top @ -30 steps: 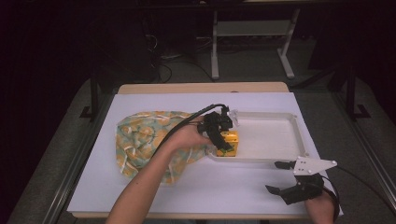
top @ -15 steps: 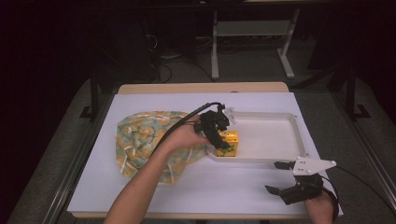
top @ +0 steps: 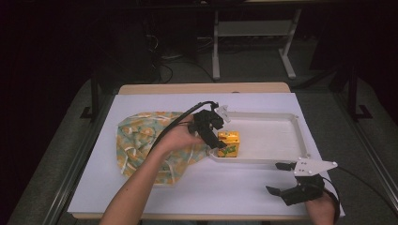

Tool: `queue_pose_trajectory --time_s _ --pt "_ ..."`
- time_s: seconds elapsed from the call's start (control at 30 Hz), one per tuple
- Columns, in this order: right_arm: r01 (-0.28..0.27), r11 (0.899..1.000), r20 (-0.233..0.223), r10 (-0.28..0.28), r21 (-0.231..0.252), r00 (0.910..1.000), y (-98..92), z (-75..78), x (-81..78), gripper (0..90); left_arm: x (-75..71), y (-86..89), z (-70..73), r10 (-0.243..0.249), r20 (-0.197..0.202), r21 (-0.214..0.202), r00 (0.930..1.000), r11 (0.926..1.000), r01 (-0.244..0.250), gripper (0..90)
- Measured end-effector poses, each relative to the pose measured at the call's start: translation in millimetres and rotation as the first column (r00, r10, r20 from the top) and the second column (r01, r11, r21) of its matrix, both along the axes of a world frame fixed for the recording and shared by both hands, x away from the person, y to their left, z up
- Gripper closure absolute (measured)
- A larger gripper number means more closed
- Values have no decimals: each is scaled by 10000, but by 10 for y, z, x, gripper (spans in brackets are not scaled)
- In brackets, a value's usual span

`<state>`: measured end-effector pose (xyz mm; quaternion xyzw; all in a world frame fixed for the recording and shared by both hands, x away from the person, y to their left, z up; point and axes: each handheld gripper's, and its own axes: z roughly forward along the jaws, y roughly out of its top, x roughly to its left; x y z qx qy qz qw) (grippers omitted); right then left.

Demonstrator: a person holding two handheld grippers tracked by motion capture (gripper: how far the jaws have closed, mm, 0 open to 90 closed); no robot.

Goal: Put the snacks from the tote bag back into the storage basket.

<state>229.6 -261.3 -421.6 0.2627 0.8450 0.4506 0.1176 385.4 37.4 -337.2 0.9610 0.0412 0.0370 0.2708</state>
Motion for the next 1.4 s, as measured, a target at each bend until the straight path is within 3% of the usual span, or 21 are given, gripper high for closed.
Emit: queue_pose_trajectory --time_s 0.27,0.5,0.93,1.13,1.4 --pt "93 10000 -68 -94 -33 9999 -12 -5 -2 135 -27 140 -7 204 -50 -111 9998 9997 -204 261" --pt "148 9999 -96 -148 -2 9998 -21 -10 -7 135 -73 266 -11 404 -17 -459 9992 9981 -404 256" --pt "152 9999 -43 -152 42 9999 -41 -11 -9 135 -151 505 -16 628 64 -476 9980 9969 -624 253" --pt "203 9998 -58 -203 46 9998 -42 -12 -7 135 -217 630 -58 921 -2 -774 9958 9928 -918 251" --pt "309 9995 -60 -309 7 9995 -37 -11 -6 135 -294 743 -56 1031 108 -853 9946 9911 -1018 251"
